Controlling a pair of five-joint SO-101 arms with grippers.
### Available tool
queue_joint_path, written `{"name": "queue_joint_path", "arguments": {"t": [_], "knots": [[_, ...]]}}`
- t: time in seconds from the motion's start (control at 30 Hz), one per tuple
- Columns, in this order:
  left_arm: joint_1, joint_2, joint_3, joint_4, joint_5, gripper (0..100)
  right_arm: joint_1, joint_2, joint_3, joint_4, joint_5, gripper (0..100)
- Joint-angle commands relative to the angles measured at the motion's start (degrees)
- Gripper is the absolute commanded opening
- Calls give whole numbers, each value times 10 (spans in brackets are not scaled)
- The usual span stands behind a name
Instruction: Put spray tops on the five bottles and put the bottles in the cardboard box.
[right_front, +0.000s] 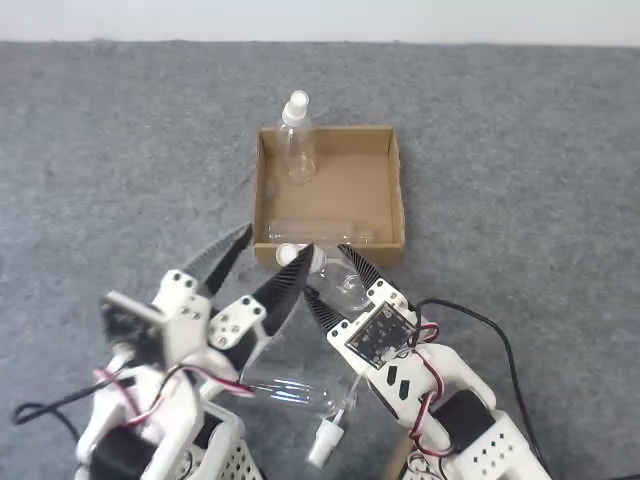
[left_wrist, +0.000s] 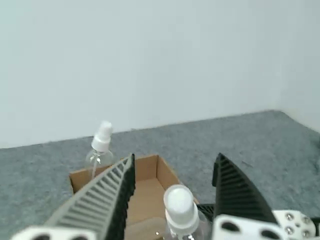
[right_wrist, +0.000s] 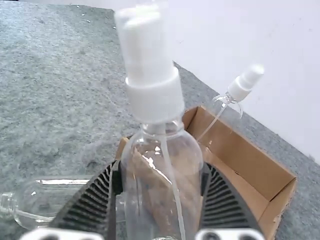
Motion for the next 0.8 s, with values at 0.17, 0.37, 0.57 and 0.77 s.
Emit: {"name": "queue_joint_path", "arguments": {"t": [0.17,0.37,0.57,0.77], "knots": [[-84,-9,-83,31,7,233,5,-14,11,1,4,58],[-98,-9,-60,27,7,232,5,-14,11,2,4,58],[-174,-9,-35,13,59,232,5,-14,11,0,7,58],[-211,-9,54,-76,96,232,6,-14,11,-1,8,58]]}}
